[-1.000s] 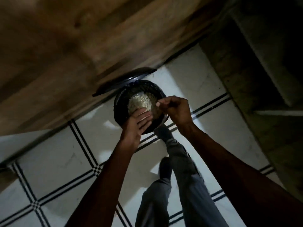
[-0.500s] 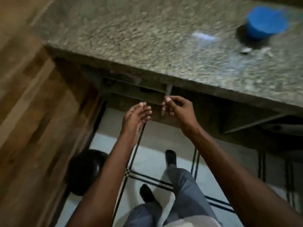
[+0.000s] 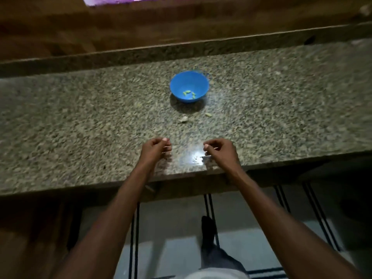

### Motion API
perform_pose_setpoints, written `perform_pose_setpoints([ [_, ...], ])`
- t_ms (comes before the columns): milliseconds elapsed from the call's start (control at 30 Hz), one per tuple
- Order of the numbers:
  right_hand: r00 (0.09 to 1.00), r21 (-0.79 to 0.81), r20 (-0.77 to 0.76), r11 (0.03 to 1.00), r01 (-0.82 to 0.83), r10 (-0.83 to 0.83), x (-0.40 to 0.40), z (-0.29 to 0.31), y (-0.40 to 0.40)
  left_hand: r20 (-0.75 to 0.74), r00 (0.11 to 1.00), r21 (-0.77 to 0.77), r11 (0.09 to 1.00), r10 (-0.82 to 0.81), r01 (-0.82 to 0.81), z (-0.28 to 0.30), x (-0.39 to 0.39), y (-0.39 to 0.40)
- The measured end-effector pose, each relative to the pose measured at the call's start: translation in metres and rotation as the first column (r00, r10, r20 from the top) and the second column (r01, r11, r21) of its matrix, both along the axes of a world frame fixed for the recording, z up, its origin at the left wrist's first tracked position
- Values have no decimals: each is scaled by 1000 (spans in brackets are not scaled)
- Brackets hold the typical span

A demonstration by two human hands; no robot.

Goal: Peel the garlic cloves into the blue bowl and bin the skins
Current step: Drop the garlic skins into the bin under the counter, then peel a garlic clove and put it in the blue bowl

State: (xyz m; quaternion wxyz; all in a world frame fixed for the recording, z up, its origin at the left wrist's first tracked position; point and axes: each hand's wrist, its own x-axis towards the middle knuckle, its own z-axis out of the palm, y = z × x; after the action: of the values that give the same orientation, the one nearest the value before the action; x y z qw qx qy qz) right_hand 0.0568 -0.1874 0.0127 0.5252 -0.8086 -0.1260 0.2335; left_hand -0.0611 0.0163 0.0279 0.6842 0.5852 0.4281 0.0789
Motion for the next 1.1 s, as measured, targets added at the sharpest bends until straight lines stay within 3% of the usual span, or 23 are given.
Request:
perform_pose_setpoints([
  [233,975,-159,218,987,-3,38,89,-7,17,-127,989,239,965,-82,110,-21,67,26],
  [400,926,-260,361,965,-16,112,143,-18,61,-194,976,522,831,-102,191,-28,95,56],
  [567,860,-450,403,886,-111,313,153,-29,80,-201,964,605,752,-173,261,-44,107,74],
  [633,858,-414,426,905,-98,288,149,-20,81,-181,965,616,743,-189,261,-51,112,77],
  [733,925,-197,374,980,11,65,150,9,87,-122,967,624,740,-225,251,-57,118,77],
  [800,940,-97,342,995,31,4,161,28,103,-79,949,621,730,-304,285,-58,123,77],
  [867,922,-78,385,997,-8,37,177,39,121,-31,915,606,720,-403,338,-57,127,74],
  [967,884,-167,443,982,-84,151,194,44,148,-57,855,660,623,-515,419,-56,135,71],
  [1100,859,-231,454,962,-143,236,202,36,162,-69,841,712,564,-537,418,-61,136,68],
])
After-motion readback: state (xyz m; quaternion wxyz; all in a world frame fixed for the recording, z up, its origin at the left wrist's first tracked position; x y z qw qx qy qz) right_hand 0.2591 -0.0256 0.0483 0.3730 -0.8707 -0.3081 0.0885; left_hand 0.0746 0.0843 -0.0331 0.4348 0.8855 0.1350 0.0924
